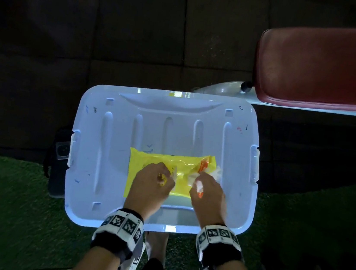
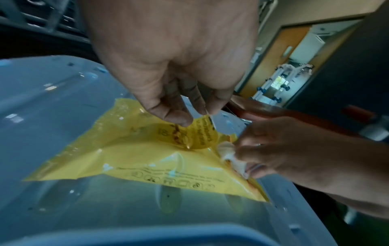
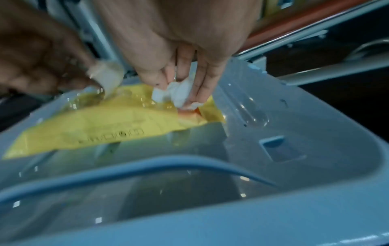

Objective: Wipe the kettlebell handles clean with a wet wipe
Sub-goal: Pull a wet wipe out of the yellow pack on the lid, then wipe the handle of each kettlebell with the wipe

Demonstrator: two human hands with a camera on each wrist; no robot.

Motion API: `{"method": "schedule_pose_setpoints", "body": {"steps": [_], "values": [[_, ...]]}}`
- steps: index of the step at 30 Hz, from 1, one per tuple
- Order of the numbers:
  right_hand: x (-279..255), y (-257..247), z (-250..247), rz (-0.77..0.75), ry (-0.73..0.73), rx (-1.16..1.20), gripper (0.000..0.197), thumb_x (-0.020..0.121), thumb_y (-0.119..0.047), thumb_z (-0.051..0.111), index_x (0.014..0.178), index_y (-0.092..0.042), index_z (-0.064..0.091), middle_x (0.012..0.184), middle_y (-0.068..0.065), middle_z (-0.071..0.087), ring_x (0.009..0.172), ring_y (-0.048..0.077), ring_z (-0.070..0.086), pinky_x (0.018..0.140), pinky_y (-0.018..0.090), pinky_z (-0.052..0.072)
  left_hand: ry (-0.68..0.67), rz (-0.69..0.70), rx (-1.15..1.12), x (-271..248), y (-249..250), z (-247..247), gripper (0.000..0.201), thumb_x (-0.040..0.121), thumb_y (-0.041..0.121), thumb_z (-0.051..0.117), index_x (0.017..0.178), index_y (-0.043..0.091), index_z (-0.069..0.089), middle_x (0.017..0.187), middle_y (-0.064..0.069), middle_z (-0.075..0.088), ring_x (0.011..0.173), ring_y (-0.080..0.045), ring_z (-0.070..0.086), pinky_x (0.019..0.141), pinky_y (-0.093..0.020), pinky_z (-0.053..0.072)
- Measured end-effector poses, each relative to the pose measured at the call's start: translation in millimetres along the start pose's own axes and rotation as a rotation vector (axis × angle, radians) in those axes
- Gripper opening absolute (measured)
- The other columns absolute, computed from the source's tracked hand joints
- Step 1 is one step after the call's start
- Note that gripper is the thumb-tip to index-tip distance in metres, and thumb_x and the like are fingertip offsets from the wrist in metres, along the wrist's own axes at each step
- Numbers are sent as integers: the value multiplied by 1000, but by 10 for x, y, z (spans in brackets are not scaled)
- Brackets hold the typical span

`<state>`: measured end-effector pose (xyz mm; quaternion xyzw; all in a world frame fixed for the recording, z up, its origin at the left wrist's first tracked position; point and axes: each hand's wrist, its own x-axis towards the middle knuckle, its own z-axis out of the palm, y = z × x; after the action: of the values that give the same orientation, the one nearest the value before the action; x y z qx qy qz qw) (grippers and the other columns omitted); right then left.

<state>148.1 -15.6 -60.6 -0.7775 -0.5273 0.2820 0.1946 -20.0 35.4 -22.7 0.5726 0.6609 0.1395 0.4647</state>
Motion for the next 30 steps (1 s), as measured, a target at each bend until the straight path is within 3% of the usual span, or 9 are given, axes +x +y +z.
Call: {"method": "schedule_pose_setpoints", "body": {"steps": [2, 5, 8, 13, 16, 21, 24, 27, 30], "values": [[11, 51, 81, -20, -78, -65, 27, 86, -7, 71, 111, -18, 69, 108, 3, 73, 93, 33, 66, 79, 41, 55, -59, 113, 74, 15, -26, 142, 8, 93, 23, 71, 101, 25, 73, 104, 8, 67, 96, -8, 63, 86, -24, 51], [44, 143, 92, -45, -22, -25, 38, 82, 9, 71, 114, -12, 74, 105, 10, 76, 90, 34, 71, 79, 44, 59, -161, 186, 234, 29, -119, 322, 36, 97, 35, 66, 131, 24, 70, 130, -3, 60, 120, -19, 57, 105, -33, 47], [93, 284, 23, 53, 36, 154, 39, 81, 15, 66, 106, -12, 79, 102, 6, 77, 89, 23, 73, 85, 41, 61, -191, 256, 476, 10, -143, 447, 50, 94, 49, 54, 138, 28, 65, 131, -7, 52, 118, -29, 52, 101, -40, 50], [-103, 485, -428, 330, 149, 342, 22, 81, -4, 75, 92, -22, 82, 90, -9, 75, 78, 5, 65, 70, 0, 44, -208, 181, 783, 6, 3, 586, 60, 93, 52, 61, 148, 33, 48, 143, -6, 43, 135, -26, 39, 105, -39, 47], [-494, 783, -798, 506, 256, 581, 12, 83, -18, 80, 85, -29, 77, 88, -8, 76, 82, 12, 71, 75, 21, 56, -178, 129, 914, -187, 176, 808, 72, 88, 48, 67, 150, 19, 44, 147, -11, 45, 136, -33, 44, 101, -47, 49], [-1484, 1546, -1366, 675, 522, 1041, 4, 86, -18, 80, 84, -16, 82, 97, 3, 79, 94, 23, 76, 85, 38, 59, -137, 417, 636, -839, 448, 1672, 68, 77, 19, 82, 141, 16, 59, 142, -16, 55, 130, -40, 53, 99, -54, 53], [-2101, 2185, -1556, 734, 653, 1126, 18, 77, -25, 85, 87, -10, 81, 99, 2, 79, 99, 21, 75, 89, 39, 57, -345, 486, 398, -1280, 655, 2457, 40, 92, 20, 70, 131, 26, 67, 143, -1, 52, 130, -19, 52, 109, -37, 45], [-2559, 2978, -1573, 766, 708, 1163, 5, 76, -14, 86, 80, -12, 83, 102, 1, 79, 103, 15, 75, 94, 37, 55, -576, 495, 308, -1502, 583, 3397, 31, 95, 20, 67, 124, 30, 71, 133, 8, 58, 119, -3, 55, 109, -27, 44], [-2840, 3811, -1432, 790, 669, 1058, 9, 73, -13, 89, 76, -16, 82, 87, 7, 80, 87, 19, 75, 81, 33, 55, -724, 400, 249, -1507, 291, 4327, 32, 96, 16, 65, 124, 31, 71, 132, 8, 63, 112, -5, 65, 89, -19, 56]]}}
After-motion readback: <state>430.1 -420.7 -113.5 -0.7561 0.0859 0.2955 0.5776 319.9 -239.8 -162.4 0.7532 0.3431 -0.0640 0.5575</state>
